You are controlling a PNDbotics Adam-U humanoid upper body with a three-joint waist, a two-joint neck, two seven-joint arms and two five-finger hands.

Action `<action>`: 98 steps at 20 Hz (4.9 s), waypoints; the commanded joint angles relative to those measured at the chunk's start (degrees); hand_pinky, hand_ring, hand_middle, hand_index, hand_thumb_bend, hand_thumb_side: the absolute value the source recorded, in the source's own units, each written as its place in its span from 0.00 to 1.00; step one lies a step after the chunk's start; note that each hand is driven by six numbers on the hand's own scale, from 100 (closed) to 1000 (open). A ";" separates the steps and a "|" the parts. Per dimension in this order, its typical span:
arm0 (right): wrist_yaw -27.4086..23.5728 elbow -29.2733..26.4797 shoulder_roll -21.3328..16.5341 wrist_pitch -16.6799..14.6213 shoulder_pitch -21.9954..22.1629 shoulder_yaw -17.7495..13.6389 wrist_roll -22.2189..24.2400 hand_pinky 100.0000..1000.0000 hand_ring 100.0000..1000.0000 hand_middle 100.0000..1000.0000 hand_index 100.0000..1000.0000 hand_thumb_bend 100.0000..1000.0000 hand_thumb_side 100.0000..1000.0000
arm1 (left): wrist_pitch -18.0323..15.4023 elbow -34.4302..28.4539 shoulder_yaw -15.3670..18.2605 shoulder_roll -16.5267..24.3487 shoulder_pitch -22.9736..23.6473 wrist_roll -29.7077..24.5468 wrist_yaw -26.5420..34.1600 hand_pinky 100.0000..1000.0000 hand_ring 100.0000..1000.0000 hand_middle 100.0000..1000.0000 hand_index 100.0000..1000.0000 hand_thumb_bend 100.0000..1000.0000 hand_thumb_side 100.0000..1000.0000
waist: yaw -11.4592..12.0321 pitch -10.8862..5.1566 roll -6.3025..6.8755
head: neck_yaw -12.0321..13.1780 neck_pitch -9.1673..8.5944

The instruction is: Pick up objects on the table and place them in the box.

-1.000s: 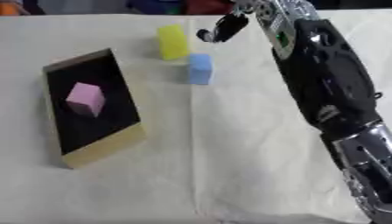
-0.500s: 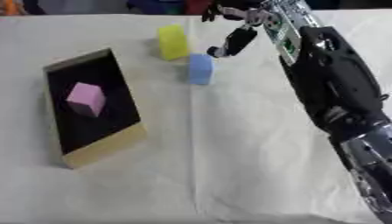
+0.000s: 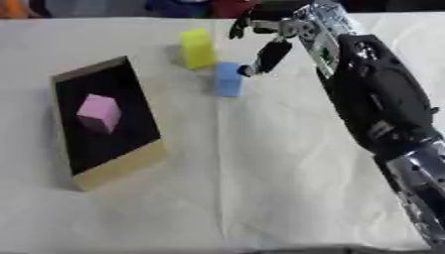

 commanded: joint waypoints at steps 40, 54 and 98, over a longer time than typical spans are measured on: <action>7.99 2.84 2.96 1.53 -0.83 -1.50 -10.02 0.82 0.93 0.55 0.71 0.07 0.40 | 0.08 -0.95 0.17 1.10 -0.74 -1.28 0.36 0.58 0.62 0.73 0.80 0.00 0.69 | 0.86 -0.87 0.29 | -0.75 -0.35; -5.46 -10.22 0.96 1.30 -3.43 2.71 -3.14 0.79 0.88 0.55 0.70 0.00 0.40 | 0.26 -0.95 0.25 1.46 -0.53 -1.36 0.26 0.58 0.62 0.74 0.80 0.00 0.69 | 0.51 -1.39 -0.06 | -0.37 0.04; -12.50 -7.45 15.30 -4.22 -3.95 12.11 12.95 0.77 0.88 0.55 0.70 0.00 0.47 | 0.44 -0.95 -0.09 1.09 -1.05 -2.16 0.62 0.58 0.62 0.74 0.80 0.00 0.68 | 2.53 -1.27 -0.41 | -1.02 0.01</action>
